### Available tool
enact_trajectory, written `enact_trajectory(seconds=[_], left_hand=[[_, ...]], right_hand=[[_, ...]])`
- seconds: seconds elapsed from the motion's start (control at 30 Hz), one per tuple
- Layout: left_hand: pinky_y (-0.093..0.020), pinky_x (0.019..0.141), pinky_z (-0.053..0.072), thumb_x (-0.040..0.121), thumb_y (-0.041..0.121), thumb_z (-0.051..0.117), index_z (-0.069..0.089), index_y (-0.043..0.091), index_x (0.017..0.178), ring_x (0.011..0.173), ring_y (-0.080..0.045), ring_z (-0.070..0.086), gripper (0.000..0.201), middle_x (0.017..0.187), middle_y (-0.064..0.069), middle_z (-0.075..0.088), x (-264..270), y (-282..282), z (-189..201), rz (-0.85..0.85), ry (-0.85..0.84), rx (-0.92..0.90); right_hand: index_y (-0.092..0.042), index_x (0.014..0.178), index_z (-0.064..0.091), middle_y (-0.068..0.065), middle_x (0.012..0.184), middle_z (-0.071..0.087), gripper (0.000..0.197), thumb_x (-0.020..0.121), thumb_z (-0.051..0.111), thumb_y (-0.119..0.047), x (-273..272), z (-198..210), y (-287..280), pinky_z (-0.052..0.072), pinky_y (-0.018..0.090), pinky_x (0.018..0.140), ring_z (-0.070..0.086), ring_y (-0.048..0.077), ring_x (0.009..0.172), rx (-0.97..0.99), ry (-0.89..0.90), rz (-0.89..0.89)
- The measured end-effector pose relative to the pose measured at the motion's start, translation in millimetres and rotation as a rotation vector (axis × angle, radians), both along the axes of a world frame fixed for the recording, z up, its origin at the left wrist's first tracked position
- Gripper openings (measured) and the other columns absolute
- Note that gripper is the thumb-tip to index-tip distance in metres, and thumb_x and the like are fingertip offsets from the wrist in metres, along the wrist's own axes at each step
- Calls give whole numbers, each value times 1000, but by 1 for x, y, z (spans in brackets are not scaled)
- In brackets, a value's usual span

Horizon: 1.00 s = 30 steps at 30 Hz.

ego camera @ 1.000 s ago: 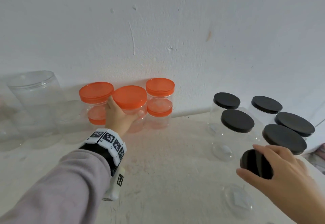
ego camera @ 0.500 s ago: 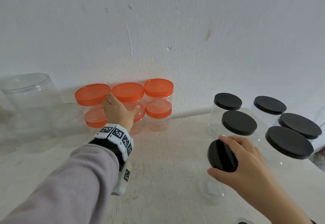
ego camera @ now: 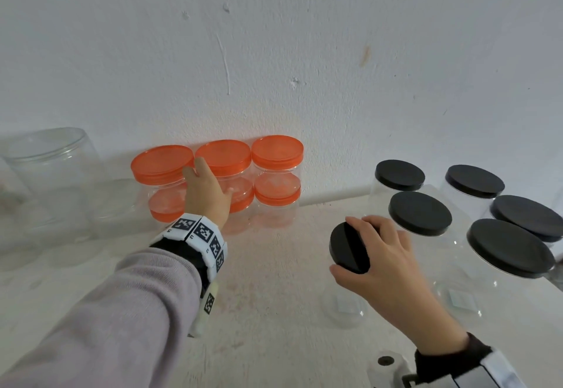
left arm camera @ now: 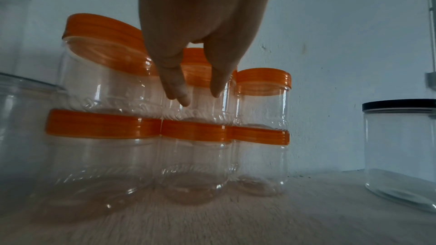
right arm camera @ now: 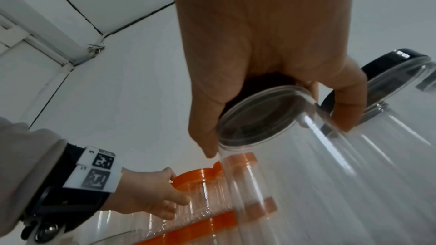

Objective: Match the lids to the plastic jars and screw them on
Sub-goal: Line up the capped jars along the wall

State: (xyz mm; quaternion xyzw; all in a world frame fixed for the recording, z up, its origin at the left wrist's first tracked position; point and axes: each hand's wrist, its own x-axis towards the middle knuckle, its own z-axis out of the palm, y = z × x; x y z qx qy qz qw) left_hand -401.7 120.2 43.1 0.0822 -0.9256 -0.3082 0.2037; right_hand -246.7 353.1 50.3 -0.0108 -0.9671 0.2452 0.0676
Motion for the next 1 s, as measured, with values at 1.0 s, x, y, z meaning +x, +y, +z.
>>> enact_trajectory(seconds=[1.0], left_hand=[[-20,107,27,76,64,65,25,33,145,128,0,27,85,141,21,24,106,111,2,-1018,-254,-99]], right_hand=[[-23,136,47,-5,132,43,54,86,63,-37,-16,37,78,32,26,89,43,14,118,-420,230,-206]])
